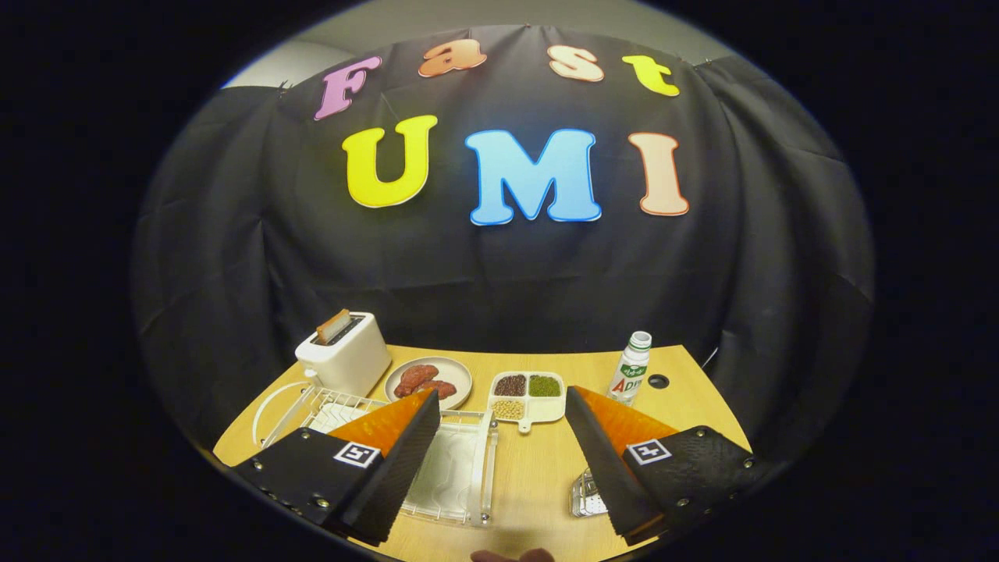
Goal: Take the plate from the dish rack, then take the spoon from the basket and place it into the plate.
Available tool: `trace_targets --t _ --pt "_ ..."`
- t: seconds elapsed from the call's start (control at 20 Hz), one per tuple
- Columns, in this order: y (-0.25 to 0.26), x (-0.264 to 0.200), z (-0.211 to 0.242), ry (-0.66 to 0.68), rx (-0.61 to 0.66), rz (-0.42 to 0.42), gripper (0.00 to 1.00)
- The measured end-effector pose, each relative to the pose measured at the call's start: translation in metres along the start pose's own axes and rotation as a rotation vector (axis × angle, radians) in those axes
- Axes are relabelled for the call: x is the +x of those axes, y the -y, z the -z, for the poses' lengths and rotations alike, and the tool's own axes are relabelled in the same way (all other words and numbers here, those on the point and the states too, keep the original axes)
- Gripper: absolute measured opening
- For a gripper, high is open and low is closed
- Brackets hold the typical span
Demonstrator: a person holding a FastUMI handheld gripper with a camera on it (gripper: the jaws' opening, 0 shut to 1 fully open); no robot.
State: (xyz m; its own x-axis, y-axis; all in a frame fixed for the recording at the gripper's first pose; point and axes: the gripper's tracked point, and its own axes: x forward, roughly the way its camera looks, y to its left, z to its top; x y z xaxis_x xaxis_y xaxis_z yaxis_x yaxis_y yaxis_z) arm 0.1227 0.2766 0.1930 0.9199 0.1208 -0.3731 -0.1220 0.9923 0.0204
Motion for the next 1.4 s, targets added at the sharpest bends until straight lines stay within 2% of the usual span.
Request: trace_targets --t 0.65,0.95,1.25,1.3,1.4 --pt "-0.063 0.047 0.048 -0.41 0.04 -0.016 0.99" --pt "-0.072 0.067 0.07 -0.513 0.027 0.04 0.99" --pt "-0.07 0.084 0.095 -0.609 -0.012 0.154 0.99" --pt "-0.07 0.085 0.099 -0.629 -0.019 0.162 0.98" --pt "-0.074 0.09 0.114 -0.674 -0.019 0.161 0.77"
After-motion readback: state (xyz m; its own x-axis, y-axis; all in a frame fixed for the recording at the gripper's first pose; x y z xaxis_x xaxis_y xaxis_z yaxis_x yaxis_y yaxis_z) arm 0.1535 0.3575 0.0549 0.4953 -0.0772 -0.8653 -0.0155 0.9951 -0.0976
